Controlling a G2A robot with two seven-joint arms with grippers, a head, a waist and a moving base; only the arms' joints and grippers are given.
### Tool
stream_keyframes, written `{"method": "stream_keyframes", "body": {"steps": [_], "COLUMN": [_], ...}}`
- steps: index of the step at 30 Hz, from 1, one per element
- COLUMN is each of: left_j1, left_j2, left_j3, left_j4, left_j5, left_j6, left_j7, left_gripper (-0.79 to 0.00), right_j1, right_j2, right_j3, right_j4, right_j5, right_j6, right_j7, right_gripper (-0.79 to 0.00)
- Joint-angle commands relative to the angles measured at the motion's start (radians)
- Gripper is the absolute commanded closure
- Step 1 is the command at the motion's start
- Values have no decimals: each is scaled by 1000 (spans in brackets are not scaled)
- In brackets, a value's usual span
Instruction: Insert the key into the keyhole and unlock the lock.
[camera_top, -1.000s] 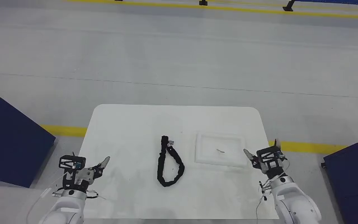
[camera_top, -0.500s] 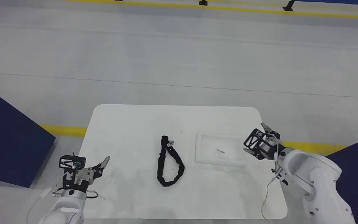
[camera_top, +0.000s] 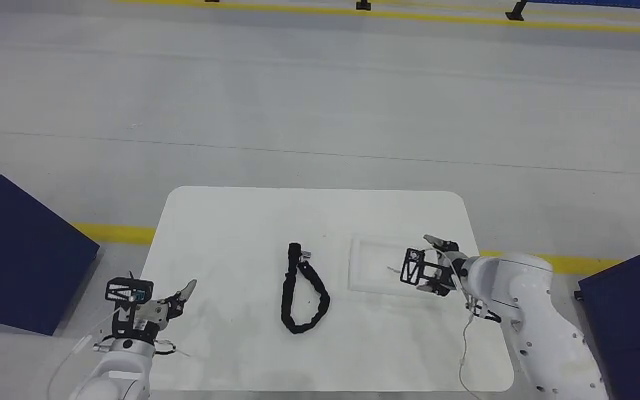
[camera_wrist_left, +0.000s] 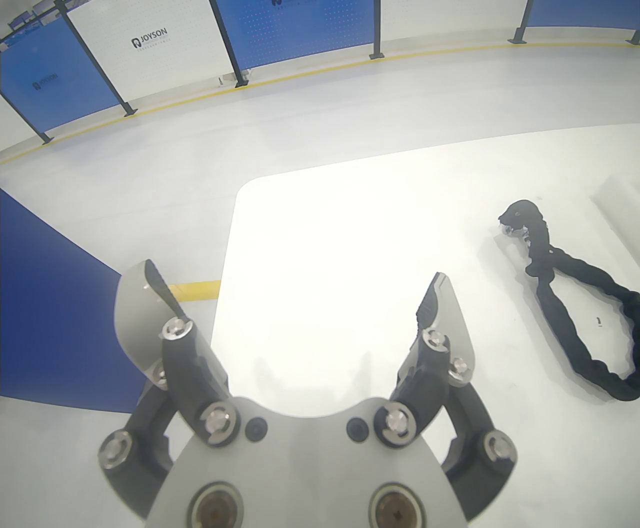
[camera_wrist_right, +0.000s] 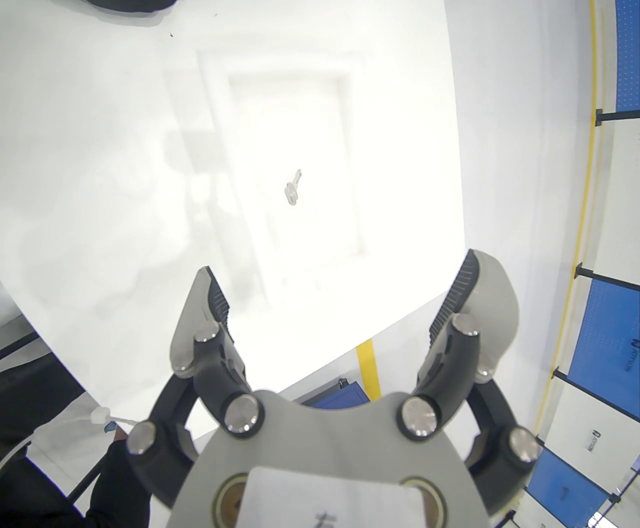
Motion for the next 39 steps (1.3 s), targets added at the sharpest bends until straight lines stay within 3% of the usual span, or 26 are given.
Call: {"method": "stream_keyframes", "body": {"steps": [1,18,21,22,23,27,39], "left_j1": [0,0,0,0,0,0,0], "left_j2": [0,0,0,0,0,0,0], "left_j3": [0,0,0,0,0,0,0], "left_j4": [0,0,0,0,0,0,0], "left_j5": [0,0,0,0,0,0,0], "left_j6": [0,0,0,0,0,0,0], "left_j7": [0,0,0,0,0,0,0], "left_gripper": [-785,-785,-785,-785,-785,-785,-785], "right_j1": [14,160,184,191,198,222,258], "right_j2": [3,-17,-25,-27,-29,-36,-49], "right_j3": [-31,-264,-295,-305,-313,-338,-368], "right_j4": [18,249,296,311,325,368,445], "right_j5": [0,-68,-89,-95,-100,-117,-102], "right_j6": [12,122,153,161,168,190,207], "right_j7": [12,-13,-35,-42,-47,-65,-80], "right_gripper": [-785,-776,-625,-613,-517,-397,-329]}}
